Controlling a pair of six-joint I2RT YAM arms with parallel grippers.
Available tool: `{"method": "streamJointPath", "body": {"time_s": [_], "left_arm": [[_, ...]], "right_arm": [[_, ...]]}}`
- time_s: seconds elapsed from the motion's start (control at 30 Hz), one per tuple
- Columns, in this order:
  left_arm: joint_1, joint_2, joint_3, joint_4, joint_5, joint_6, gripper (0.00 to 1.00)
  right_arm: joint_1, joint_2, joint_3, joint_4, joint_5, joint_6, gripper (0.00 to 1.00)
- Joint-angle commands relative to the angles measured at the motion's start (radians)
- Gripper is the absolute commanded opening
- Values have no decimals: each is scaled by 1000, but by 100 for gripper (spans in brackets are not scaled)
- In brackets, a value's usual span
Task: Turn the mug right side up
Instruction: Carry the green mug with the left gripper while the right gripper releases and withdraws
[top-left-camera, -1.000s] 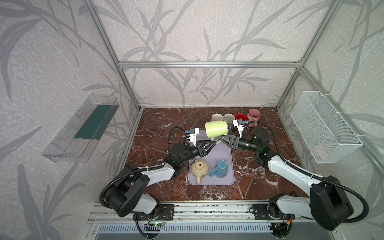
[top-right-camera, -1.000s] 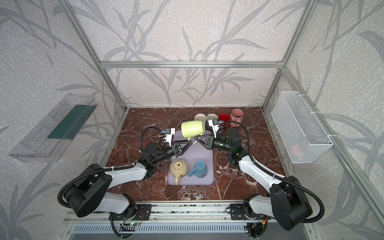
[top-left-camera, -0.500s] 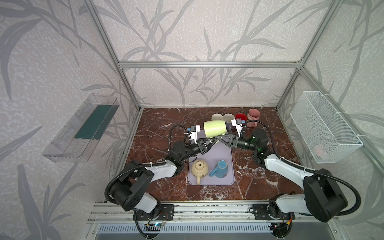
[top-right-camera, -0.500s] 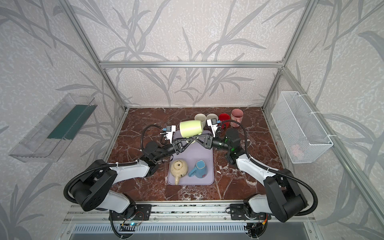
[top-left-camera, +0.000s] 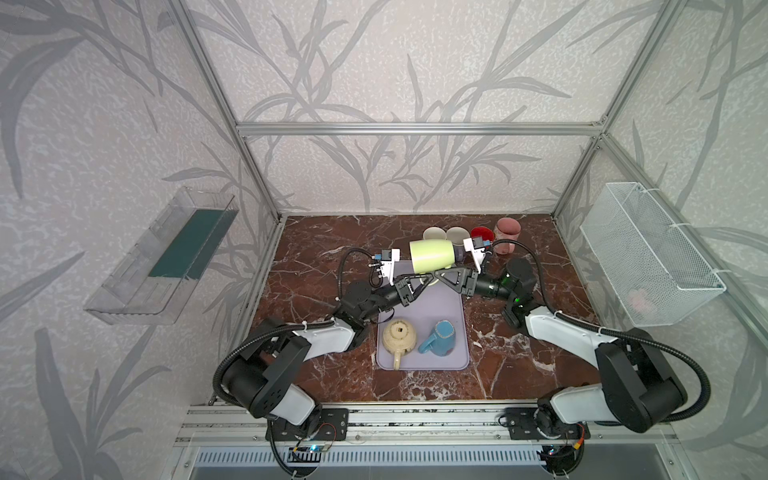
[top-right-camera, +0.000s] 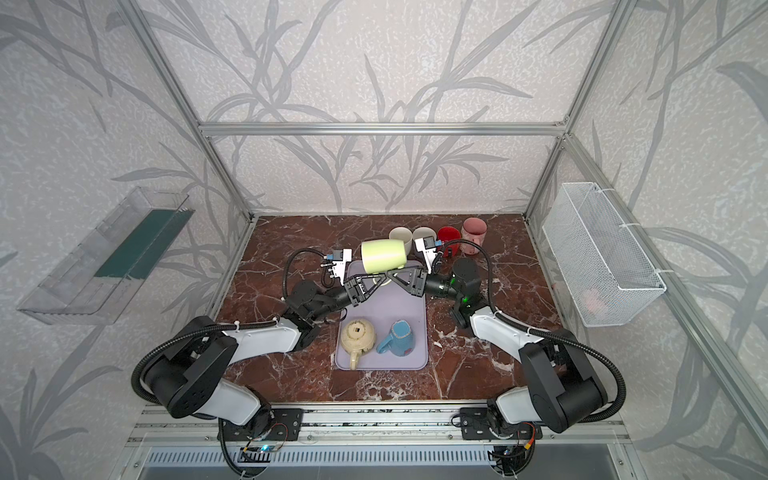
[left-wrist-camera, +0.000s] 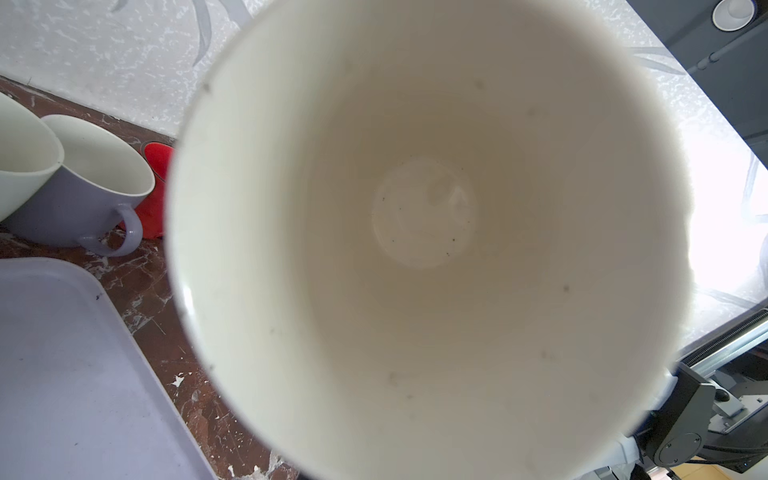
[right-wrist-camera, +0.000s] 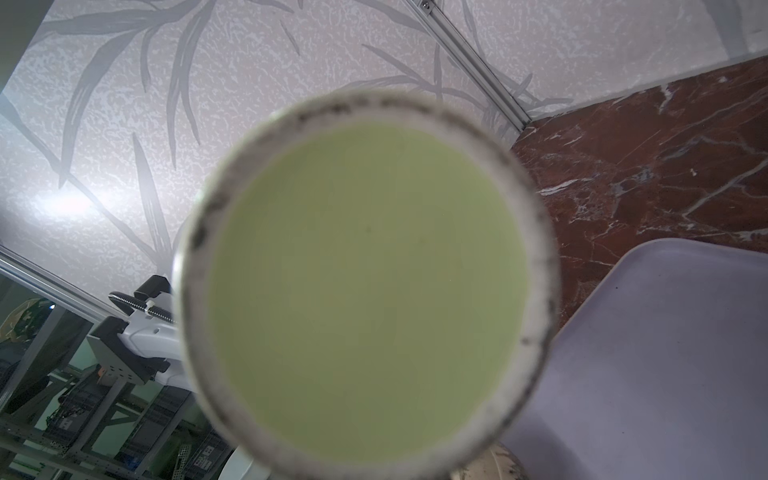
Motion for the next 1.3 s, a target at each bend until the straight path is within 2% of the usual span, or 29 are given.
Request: {"method": "streamJointPath", "body": {"time_s": [0.0, 0.17, 0.27, 0.37, 0.53, 0.67, 0.83, 1.03, 1.27], "left_arm": [[-5, -20, 29, 14, 3, 24, 0], [-3, -56, 7, -45, -25, 59, 0], [9, -76, -12, -64, -52, 65, 0], [29, -93, -31, -78, -77, 60, 0], [62, -138, -51, -162, -125, 80, 0], [73, -208, -40, -360, -201, 146, 0], [80, -293, 24, -667, -297, 254, 0], [90, -338, 135, -978, -403, 353, 0], [122, -265, 318, -1300, -489, 436, 0]], "right_arm": [[10, -12, 12, 71, -34, -32, 10], [8, -34, 9, 4, -25, -82, 39], [7, -52, 6, -63, -3, -124, 48], [5, -74, -1, -153, 37, -172, 53], [-5, -118, -10, -358, 135, -248, 55], [-7, -158, 11, -602, 270, -346, 55], [-7, -186, 27, -807, 422, -407, 55], [-7, -229, 13, -892, 514, -443, 56], [-4, -269, -17, -894, 543, -440, 57]]}}
